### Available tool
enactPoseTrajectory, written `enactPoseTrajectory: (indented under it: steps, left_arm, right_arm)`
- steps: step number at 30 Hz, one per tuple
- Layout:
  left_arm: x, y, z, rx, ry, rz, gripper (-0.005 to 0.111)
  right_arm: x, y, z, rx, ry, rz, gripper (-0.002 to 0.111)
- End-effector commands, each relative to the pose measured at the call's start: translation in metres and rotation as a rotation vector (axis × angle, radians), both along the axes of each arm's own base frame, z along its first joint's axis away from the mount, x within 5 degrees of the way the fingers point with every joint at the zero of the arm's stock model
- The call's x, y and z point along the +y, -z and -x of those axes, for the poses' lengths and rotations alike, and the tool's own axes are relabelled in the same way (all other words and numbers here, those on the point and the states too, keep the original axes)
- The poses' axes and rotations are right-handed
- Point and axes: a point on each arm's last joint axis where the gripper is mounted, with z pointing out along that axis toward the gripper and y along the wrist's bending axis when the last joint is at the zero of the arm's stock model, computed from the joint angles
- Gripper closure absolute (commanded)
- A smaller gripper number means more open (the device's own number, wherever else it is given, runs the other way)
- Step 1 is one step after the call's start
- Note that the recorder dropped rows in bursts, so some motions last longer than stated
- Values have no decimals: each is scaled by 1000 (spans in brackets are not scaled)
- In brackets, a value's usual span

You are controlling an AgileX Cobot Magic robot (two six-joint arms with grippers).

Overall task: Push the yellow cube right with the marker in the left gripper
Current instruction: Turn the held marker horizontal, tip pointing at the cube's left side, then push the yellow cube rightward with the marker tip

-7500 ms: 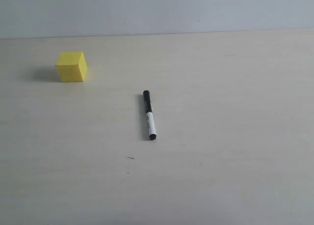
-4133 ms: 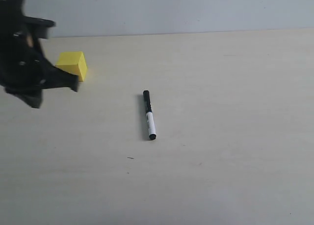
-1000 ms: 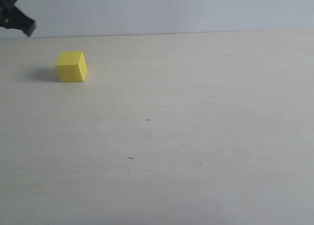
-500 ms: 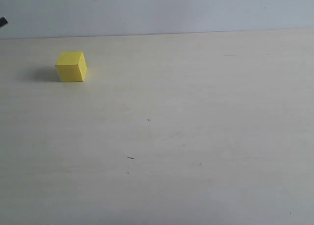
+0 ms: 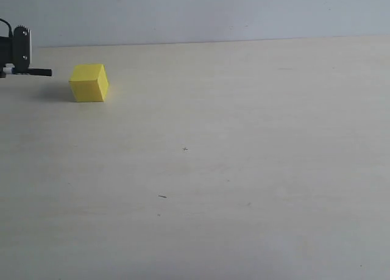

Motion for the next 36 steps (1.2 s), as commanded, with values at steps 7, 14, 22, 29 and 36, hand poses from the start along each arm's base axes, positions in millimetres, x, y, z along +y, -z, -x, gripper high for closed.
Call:
enactPoseTrajectory:
  steps: [7, 14, 22, 29, 36]
  left_arm:
    - [-2, 16, -11, -79, 27, 58, 107]
    - [-5, 38, 4, -236, 127, 139, 107]
    - [15, 45, 13, -216, 95, 127, 107]
    - [7, 46, 13, -205, 110, 128, 107]
    - [-73, 51, 15, -137, 210, 179, 107]
  right_arm:
    - [0, 1, 0, -4, 4, 0, 108]
    - [0, 1, 0, -4, 4, 0, 108]
    - [0, 1, 0, -4, 4, 0, 108]
    - [0, 1, 0, -4, 4, 0, 108]
    - [0, 1, 0, -4, 4, 0, 108]
